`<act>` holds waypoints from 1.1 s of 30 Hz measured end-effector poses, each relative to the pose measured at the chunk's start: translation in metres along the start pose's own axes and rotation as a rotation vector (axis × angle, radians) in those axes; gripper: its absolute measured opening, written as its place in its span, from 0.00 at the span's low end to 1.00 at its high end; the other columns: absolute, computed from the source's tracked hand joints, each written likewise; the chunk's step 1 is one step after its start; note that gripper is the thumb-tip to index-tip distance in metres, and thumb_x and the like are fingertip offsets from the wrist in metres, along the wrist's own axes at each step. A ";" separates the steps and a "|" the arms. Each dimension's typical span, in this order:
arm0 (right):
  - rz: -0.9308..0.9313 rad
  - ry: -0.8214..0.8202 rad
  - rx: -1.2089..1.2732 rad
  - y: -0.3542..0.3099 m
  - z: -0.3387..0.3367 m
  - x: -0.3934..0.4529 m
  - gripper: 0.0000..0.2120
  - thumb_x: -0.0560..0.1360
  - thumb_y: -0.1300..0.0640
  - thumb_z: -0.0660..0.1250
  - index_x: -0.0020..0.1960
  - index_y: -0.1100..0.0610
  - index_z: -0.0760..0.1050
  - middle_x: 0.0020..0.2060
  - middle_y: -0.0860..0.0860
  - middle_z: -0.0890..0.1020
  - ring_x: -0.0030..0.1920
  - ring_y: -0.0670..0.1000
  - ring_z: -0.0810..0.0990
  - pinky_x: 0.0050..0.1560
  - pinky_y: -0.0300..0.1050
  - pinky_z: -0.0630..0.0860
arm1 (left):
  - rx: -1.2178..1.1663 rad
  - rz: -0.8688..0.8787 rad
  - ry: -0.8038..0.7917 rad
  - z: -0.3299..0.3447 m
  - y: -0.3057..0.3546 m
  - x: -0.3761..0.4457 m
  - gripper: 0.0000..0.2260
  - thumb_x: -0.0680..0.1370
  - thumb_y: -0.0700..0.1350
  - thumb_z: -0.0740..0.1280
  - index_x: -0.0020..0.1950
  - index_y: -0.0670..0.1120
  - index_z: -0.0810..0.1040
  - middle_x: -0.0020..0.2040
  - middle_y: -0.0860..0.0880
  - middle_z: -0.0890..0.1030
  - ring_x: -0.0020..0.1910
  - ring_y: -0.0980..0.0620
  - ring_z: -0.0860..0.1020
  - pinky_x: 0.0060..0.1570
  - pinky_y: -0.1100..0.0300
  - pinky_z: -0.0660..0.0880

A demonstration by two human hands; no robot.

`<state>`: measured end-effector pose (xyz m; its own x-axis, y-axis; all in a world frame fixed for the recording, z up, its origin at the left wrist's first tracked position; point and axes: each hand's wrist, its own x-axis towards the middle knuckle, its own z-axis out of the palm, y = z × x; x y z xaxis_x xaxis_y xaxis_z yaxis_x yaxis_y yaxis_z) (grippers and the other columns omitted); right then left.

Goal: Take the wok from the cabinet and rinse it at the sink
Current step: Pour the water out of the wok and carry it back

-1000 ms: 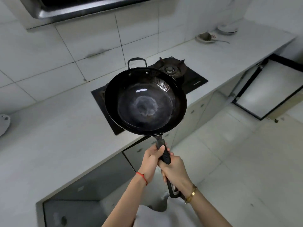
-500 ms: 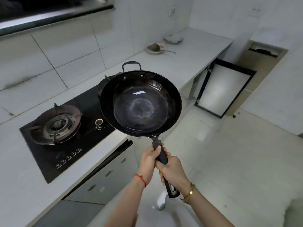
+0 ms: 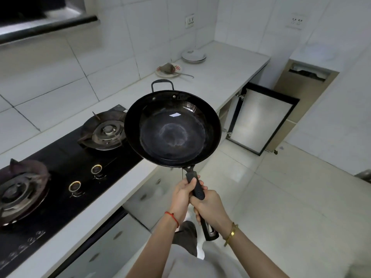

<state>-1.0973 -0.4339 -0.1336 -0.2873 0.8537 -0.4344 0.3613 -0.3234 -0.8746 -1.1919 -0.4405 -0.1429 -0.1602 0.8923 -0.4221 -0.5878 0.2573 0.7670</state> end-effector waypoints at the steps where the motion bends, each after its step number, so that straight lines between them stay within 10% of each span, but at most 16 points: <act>1: -0.002 0.000 0.002 -0.002 -0.004 0.013 0.11 0.72 0.65 0.62 0.31 0.62 0.72 0.19 0.55 0.73 0.17 0.52 0.71 0.21 0.41 0.70 | -0.003 0.002 -0.001 0.003 0.001 0.014 0.09 0.81 0.38 0.61 0.58 0.35 0.73 0.42 0.42 0.78 0.39 0.49 0.80 0.43 0.60 0.80; 33: -0.100 -0.260 -0.186 -0.150 -0.040 0.407 0.13 0.73 0.61 0.65 0.30 0.62 0.74 0.19 0.56 0.73 0.19 0.53 0.73 0.23 0.41 0.70 | -0.041 0.092 0.312 0.016 0.151 0.374 0.10 0.81 0.40 0.63 0.58 0.36 0.78 0.51 0.39 0.84 0.48 0.46 0.83 0.50 0.57 0.80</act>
<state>-1.2333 -0.0220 -0.1700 -0.5376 0.7371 -0.4095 0.4686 -0.1426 -0.8718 -1.3281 -0.0617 -0.1776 -0.4459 0.7527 -0.4843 -0.5899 0.1598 0.7915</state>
